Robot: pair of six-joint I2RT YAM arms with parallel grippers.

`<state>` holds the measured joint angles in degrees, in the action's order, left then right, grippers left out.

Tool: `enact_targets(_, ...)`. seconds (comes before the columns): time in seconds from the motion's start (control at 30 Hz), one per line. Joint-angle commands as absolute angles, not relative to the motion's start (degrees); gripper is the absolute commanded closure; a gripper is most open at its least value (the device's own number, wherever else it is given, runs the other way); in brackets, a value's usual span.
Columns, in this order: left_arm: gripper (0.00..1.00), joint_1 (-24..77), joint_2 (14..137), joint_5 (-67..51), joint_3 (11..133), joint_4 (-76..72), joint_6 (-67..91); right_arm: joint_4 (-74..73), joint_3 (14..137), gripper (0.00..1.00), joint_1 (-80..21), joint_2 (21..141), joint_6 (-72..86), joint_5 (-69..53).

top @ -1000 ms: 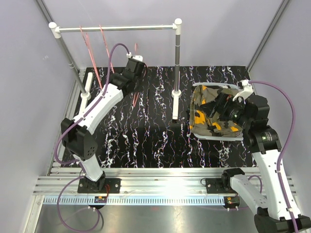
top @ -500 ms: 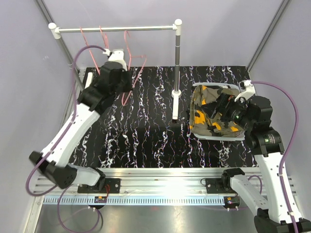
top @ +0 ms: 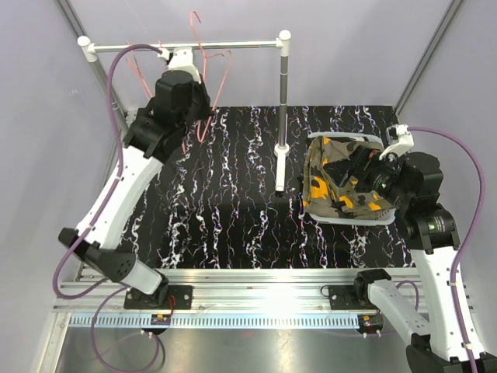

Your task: Remove the trousers from the hanger

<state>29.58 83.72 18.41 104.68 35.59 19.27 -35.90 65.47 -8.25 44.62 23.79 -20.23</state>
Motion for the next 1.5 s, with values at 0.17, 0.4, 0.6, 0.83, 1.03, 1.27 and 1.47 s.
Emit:
enact_targets(0.17, 1.00, 27.4, 93.9, 19.7, 115.5, 42.8, 18.6, -36.3, 68.6, 0.01, -8.4, 44.2, 22.3, -20.2)
enact_targets(0.4, 0.97, 27.4, 90.0, 17.8, 105.4, 38.3, 19.7, -37.9, 69.4, 0.00, -8.4, 43.2, 21.1, -19.0)
enact_targets(0.6, 0.71, 27.4, 88.2, 16.6, 107.0, 39.8, 19.4, -40.0, 70.8, 0.01, -8.5, 42.6, 20.0, -17.7)
enact_targets(0.83, 0.19, 27.4, 82.3, 17.0, 106.1, 42.0, 18.7, -47.0, 73.2, 0.01, -8.4, 41.0, 17.3, -13.8)
enact_targets(1.03, 0.01, 27.4, 71.1, 21.8, 97.1, 41.8, 16.9, -56.8, 77.2, 0.00, -8.5, 39.6, 12.7, -3.9)
enact_targets(1.27, 0.01, 26.3, 58.7, 30.1, 81.8, 41.5, 13.6, -61.6, 79.1, 0.01, -8.5, 38.2, 10.2, 8.8)
enact_targets(1.47, 0.01, 21.8, 45.3, 32.2, 66.6, 42.1, 14.4, -60.7, 76.1, 0.00, -8.7, 33.6, 8.1, 8.2)
